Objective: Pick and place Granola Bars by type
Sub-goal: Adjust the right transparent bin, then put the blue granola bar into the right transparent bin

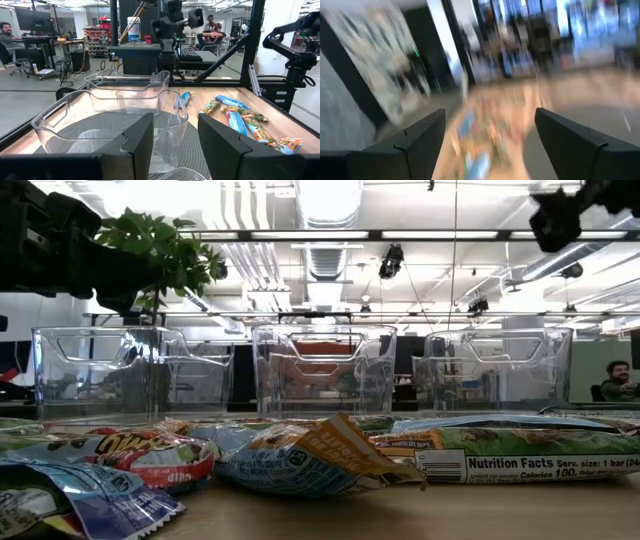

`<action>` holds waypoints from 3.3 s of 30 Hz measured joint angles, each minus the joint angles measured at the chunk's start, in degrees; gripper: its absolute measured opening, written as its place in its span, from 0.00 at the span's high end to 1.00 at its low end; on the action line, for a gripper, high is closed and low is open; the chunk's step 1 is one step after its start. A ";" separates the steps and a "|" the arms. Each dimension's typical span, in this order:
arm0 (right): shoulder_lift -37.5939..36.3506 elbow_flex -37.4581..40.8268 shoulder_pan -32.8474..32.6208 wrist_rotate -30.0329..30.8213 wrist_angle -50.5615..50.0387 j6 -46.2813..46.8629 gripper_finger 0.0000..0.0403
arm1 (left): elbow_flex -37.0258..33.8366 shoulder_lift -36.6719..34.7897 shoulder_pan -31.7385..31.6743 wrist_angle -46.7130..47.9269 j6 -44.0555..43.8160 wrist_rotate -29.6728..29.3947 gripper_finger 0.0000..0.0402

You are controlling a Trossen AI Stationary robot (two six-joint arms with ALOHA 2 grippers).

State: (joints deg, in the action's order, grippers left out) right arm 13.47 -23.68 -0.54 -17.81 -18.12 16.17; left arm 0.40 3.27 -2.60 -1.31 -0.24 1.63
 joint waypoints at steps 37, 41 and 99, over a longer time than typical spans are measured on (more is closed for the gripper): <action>58.05 -17.79 -18.37 33.58 -34.26 42.63 0.39 | 0.00 -0.02 -0.01 0.01 0.01 0.00 0.66; 56.03 -18.58 -18.21 42.60 -45.42 58.83 0.39 | 0.00 -0.02 0.01 0.01 0.00 0.01 0.66; 64.38 -15.61 -27.88 24.96 -22.67 39.78 0.95 | 0.00 0.00 0.01 0.01 0.01 0.00 0.66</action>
State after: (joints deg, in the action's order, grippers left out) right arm 77.85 -39.29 -28.41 7.15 -40.79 55.96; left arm 0.40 3.27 -2.59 -1.30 -0.23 1.63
